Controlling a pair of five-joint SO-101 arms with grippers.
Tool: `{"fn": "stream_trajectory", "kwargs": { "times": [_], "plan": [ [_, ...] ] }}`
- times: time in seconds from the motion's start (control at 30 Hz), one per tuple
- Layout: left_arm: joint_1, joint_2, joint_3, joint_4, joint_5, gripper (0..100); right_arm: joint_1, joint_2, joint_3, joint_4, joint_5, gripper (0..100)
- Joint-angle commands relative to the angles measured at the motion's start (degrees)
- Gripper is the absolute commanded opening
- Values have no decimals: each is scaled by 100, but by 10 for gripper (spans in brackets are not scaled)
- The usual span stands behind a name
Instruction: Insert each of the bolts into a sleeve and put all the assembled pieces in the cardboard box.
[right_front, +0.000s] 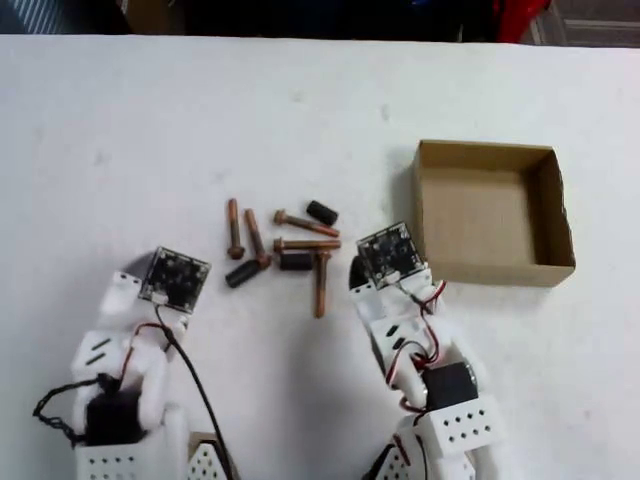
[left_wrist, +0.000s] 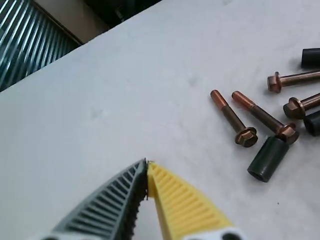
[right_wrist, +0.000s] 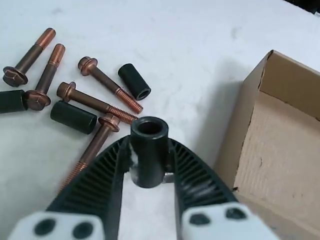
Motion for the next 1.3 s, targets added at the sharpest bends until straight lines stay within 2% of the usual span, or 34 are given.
{"fn": "stream_trajectory", "kwargs": {
  "times": [0.0, 0.17, 0.43, 0.6, 0.8, 0.9, 1.1, 1.27],
  "plan": [
    [-48, 391, -985, 422, -237, 23, -110, -101, -18, -215, -79, 18],
    [101, 2246, -1934, 352, -220, 21, -48, -101, -18, -198, -615, 18],
    [1305, 4725, -3235, 352, -149, 24, 787, -101, -18, -303, -677, 17],
    [1912, 5859, -3921, 352, 651, 24, 1130, -101, -18, -418, -677, 17],
    [2624, 7275, -4695, 369, 1231, 24, 1429, -101, -18, -418, -668, 17],
    [2888, 8031, -5081, 360, 1829, 26, 1499, -101, -9, -374, -668, 17],
    [3178, 9385, -5908, 360, 3288, 151, 1508, -101, 70, -409, -668, 17],
    [3354, 10325, -6576, 360, 3807, 169, 1508, -101, 70, -409, -668, 17]
  ]
}}
